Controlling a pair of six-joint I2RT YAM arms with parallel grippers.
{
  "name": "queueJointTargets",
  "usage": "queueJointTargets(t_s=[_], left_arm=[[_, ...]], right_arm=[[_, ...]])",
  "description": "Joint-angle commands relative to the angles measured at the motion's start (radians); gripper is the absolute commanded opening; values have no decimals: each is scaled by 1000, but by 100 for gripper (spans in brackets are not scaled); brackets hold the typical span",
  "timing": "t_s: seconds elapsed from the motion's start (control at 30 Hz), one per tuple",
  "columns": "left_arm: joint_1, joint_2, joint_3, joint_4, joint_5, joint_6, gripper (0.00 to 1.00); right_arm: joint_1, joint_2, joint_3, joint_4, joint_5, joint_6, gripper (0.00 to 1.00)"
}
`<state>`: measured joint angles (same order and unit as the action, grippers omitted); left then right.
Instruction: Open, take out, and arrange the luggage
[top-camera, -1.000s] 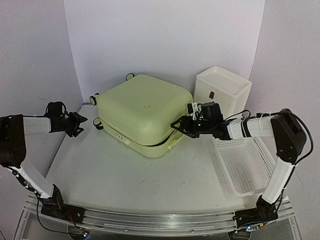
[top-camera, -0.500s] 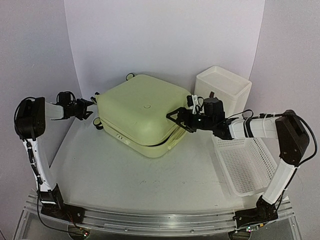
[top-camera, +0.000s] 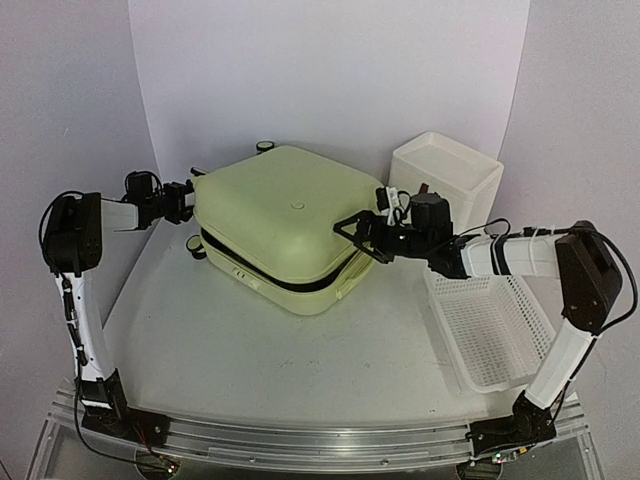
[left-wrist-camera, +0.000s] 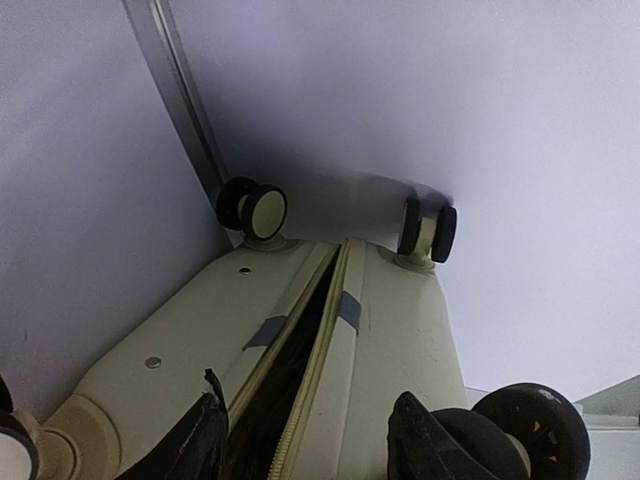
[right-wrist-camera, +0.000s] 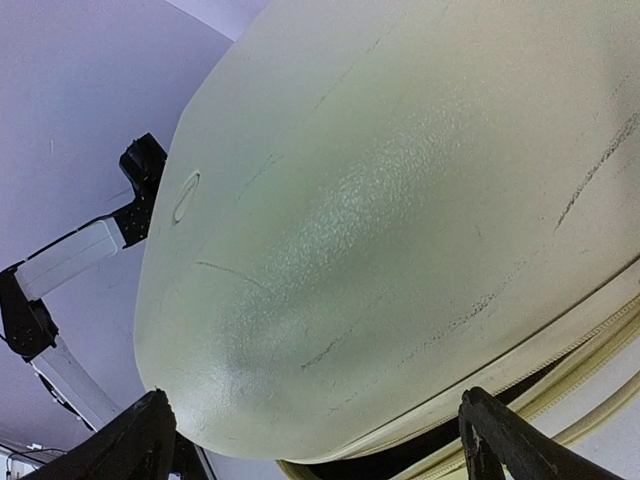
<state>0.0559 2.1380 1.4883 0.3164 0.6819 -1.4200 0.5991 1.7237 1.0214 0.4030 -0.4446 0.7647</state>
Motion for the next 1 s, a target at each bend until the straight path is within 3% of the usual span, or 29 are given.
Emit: queueJointTargets(t_s=[0.0, 0.13, 0.27, 0.4, 0.5, 0.57, 0.67, 0.97], left_arm=[[-51, -82, 84, 221, 74, -88, 56], [-51, -125, 75, 225, 67, -93, 56], [-51, -137, 76, 227, 68, -103, 56], [-83, -146, 78, 229, 67, -107, 56], [-93, -156, 81, 231, 64, -108, 56], [-99, -161, 87, 232, 62, -109, 56], [-107, -170, 98, 232, 60, -113, 57], [-122, -191, 127, 232, 59, -111, 57]], right_arm=[[4, -72, -2, 70, -17, 17, 98], [4, -121, -22, 61, -5, -64, 98], [10, -210, -1, -114, 19, -318, 98], [82, -307, -5, -315, 191, -693, 98], [179, -308, -7, -391, 444, -922, 98], [227, -283, -8, -387, 599, -979, 98], [256, -270, -39, -305, 705, -1017, 98], [307, -247, -95, -110, 769, -1172, 98]])
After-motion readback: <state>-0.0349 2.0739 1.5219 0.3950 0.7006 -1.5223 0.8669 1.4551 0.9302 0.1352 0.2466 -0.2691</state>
